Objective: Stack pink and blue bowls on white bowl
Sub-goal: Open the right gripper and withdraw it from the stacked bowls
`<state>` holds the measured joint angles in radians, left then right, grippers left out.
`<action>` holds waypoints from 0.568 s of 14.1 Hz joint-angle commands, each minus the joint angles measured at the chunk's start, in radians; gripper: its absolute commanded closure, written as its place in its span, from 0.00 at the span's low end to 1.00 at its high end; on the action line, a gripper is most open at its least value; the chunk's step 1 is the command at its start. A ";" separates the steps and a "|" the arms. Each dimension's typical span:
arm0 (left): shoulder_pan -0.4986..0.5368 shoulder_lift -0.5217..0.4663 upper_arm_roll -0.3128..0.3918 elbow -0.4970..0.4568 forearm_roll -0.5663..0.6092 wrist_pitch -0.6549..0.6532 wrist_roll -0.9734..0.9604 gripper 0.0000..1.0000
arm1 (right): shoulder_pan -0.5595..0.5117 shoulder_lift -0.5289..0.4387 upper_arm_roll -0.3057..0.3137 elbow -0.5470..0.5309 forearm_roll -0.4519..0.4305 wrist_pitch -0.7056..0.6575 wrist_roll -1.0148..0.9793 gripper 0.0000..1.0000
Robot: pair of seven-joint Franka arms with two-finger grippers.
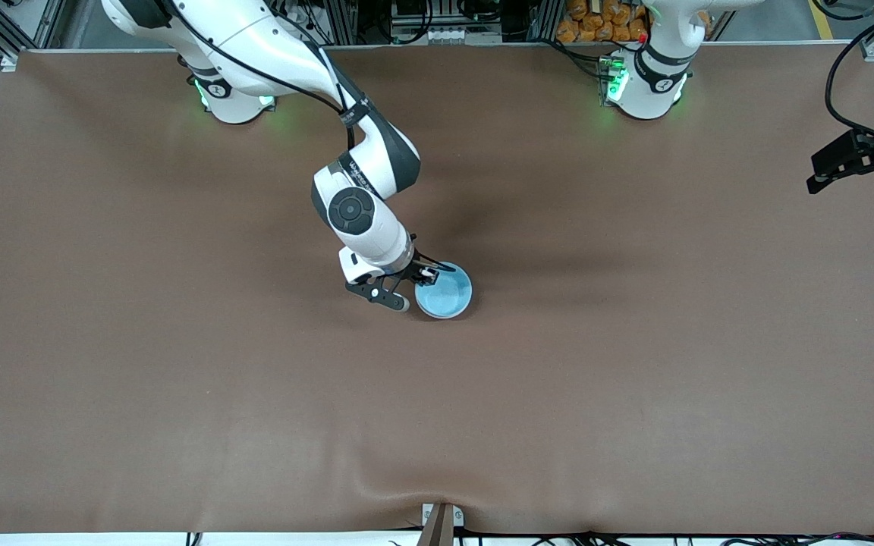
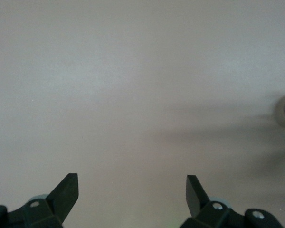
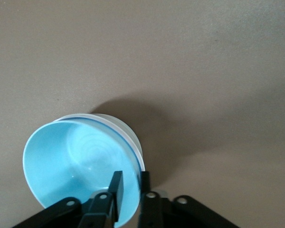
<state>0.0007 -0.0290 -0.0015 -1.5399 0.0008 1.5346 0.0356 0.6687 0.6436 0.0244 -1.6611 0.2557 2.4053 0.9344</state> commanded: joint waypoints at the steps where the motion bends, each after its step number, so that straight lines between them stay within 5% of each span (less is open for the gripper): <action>1: -0.002 0.004 0.005 0.021 0.007 -0.008 -0.002 0.00 | -0.004 -0.016 0.002 0.003 0.008 -0.011 -0.009 0.00; 4: -0.001 0.006 0.006 0.018 0.007 -0.011 0.000 0.00 | -0.049 -0.086 -0.020 0.012 0.007 -0.122 -0.072 0.00; 8: 0.001 0.009 0.006 0.020 0.007 -0.011 0.000 0.00 | -0.255 -0.198 -0.029 0.012 0.007 -0.345 -0.409 0.00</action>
<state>0.0008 -0.0282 0.0032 -1.5398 0.0008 1.5342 0.0356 0.5270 0.5165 -0.0205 -1.6210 0.2545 2.1372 0.6779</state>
